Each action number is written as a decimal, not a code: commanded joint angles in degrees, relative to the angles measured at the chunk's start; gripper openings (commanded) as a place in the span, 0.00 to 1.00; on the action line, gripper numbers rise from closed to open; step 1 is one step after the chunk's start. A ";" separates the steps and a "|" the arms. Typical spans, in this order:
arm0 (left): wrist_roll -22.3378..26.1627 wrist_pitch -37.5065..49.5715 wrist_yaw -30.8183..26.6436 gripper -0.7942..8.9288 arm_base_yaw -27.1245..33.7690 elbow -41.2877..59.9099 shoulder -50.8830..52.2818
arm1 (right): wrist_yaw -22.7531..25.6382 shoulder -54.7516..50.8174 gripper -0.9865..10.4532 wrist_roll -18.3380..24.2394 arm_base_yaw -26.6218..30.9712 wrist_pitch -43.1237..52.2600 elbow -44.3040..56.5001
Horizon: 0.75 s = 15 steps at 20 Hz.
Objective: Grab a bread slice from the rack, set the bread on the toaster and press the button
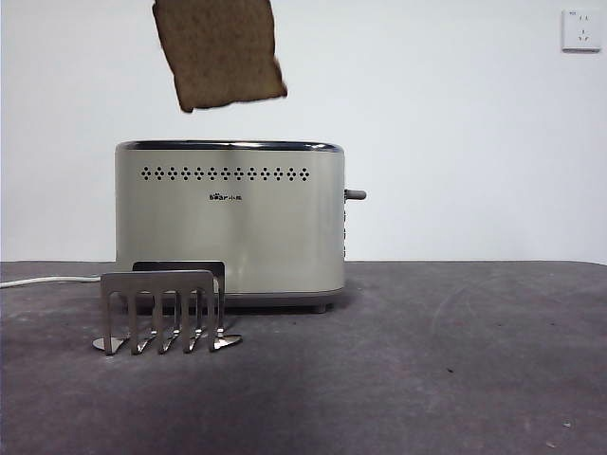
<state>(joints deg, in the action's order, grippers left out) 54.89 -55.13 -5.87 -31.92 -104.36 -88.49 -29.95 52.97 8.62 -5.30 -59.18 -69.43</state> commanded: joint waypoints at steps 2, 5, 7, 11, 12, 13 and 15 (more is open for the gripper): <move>1.09 0.96 -0.02 0.07 1.44 0.04 -3.26 | -0.15 0.02 0.08 0.46 -0.15 -0.07 -0.09; 1.09 0.85 0.61 0.07 1.95 0.04 -5.20 | -0.13 0.02 0.08 0.48 -0.15 -0.07 -0.09; 1.38 0.90 2.23 0.07 2.29 0.04 -5.84 | -0.13 0.09 0.08 0.50 -0.15 -0.07 -0.09; 2.16 0.83 5.62 0.07 4.20 0.04 -7.85 | -0.13 0.74 0.08 0.94 -0.15 -0.07 -0.09; 2.16 0.68 6.34 0.07 4.76 0.04 -8.48 | -0.13 0.87 0.08 0.94 -0.15 -0.07 -0.09; 2.14 0.66 6.49 0.07 5.09 0.04 -9.16 | -0.13 1.03 0.08 0.94 -0.15 -0.07 -0.09; 2.14 0.96 7.39 0.07 5.57 0.04 -10.36 | -0.13 1.16 0.08 0.94 -0.15 -0.07 -0.09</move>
<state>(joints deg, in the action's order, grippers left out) 56.55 -54.17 1.32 -26.70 -104.42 -97.86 -29.98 54.11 9.02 -5.30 -59.22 -69.43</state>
